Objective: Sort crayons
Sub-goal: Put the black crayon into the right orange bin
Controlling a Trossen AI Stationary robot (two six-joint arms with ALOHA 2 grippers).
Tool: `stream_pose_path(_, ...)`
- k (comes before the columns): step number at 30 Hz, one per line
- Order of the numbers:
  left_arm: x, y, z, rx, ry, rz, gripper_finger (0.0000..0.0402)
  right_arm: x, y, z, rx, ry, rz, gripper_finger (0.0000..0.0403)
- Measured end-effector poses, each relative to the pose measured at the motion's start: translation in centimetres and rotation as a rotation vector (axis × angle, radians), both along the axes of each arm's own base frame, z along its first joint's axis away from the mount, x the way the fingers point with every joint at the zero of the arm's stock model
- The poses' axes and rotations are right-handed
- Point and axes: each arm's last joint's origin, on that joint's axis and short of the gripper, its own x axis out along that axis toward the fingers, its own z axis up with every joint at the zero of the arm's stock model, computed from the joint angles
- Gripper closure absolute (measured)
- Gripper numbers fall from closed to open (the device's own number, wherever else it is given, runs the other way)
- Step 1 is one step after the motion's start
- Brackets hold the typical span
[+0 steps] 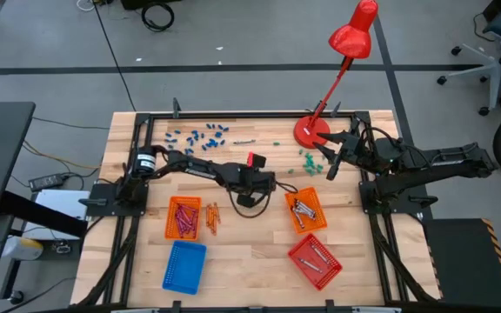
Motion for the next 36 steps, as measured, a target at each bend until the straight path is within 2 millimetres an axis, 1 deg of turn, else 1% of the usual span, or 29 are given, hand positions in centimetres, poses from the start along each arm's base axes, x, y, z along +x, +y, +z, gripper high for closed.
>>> stream_pose_path(4, 0.9, -1.9, 0.7, 0.110, -0.098, -0.045, 0.0366, 0.0, 0.0, 0.0, 0.000, 0.000, -0.004, 0.0264)
stream_pose_path(8, 2.1, -3.9, 1.8, 0.194, -0.231, -0.119, 0.0366, 0.0, 0.0, 0.0, 0.000, 0.000, -0.004, 0.0264)
stream_pose_path(14, 3.4, -6.4, 3.4, 0.276, -0.385, -0.272, 0.0366, 0.0, 0.0, 0.0, 0.000, 0.000, -0.004, 0.0264)
stream_pose_path(16, 3.6, -6.9, 3.7, 0.258, -0.409, -0.351, 0.0366, 0.0, 0.0, 0.0, 0.000, 0.000, -0.004, 0.0264)
stream_pose_path(20, 4.3, -7.4, 3.0, 0.163, -0.450, -0.530, 0.0366, 0.0, 0.0, 0.0, 0.000, 0.000, -0.004, 0.0264)
stream_pose_path(25, 5.2, -7.8, 1.7, 0.220, -0.477, -0.687, 0.0366, 0.0, 0.0, 0.0, 0.000, 0.000, -0.005, 0.0264)
stream_pose_path(30, 5.6, -7.8, -0.2, 0.276, -0.432, -0.752, 0.0354, 0.0, 0.0, 0.0, 0.000, 0.000, -0.005, 0.0264)
stream_pose_path(36, 5.7, -7.8, -0.6, 0.288, -0.422, -0.764, 0.0305, 0.0, 0.0, 0.0, 0.000, 0.000, -0.005, 0.0264)
